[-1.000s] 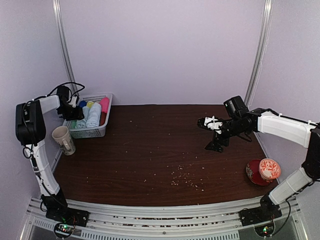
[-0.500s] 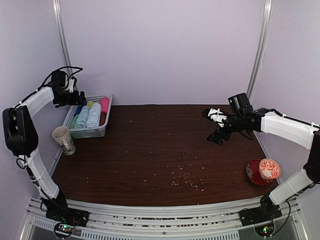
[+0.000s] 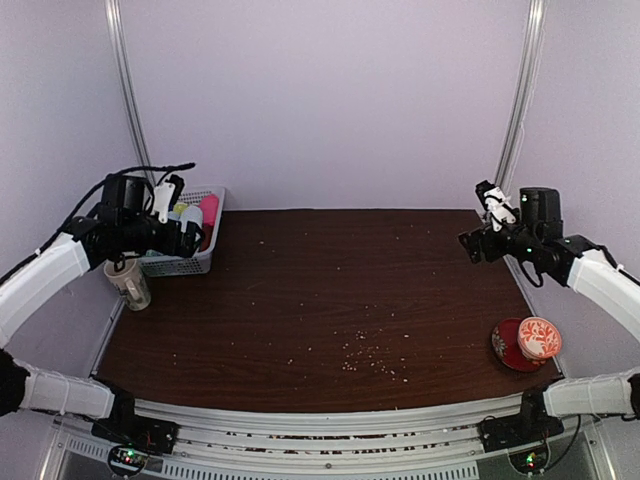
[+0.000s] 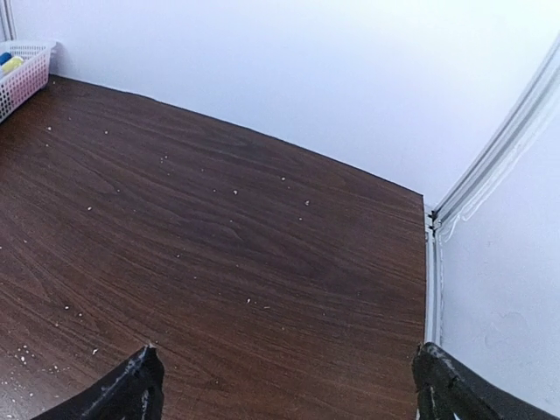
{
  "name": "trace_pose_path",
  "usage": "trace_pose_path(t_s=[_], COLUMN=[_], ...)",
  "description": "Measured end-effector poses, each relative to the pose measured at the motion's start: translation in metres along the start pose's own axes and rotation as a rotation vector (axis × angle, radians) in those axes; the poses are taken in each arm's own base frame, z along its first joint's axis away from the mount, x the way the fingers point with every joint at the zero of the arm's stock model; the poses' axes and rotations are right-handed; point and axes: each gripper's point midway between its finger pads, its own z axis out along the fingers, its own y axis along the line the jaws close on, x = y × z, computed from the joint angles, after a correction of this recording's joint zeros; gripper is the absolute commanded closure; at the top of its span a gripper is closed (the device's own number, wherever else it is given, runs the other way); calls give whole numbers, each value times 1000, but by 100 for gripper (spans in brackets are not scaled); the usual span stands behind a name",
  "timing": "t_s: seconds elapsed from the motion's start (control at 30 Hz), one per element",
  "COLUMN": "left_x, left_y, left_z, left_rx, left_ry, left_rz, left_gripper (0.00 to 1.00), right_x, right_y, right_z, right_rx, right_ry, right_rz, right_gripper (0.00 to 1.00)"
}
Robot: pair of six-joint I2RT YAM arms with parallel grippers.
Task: Roll the towels
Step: Reset both arms
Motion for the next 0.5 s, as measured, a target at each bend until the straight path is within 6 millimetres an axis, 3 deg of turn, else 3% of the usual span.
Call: trace_pose_path(t_s=[0.17,0.23,0.37,0.5], left_x=[63,74,73,61], left_y=[-18,-18,-18,-19], left_z=[-16,-27,-49,-55], left_rx=[57,59,53,58], left_ry=[17,-15,-124,-181], left_rz=[35,40,48,52], left_gripper=[2,2,2,2], right_x=[1,6,18,27], right_y=[-8,-9,-9,-10], right_z=[-43,-54,-66,-69], right_rx=[65,80,105,120], right_ry=[-112,-144,-175,-177], right_rz=[62,72,78,83], right_gripper=[0,0,0,0])
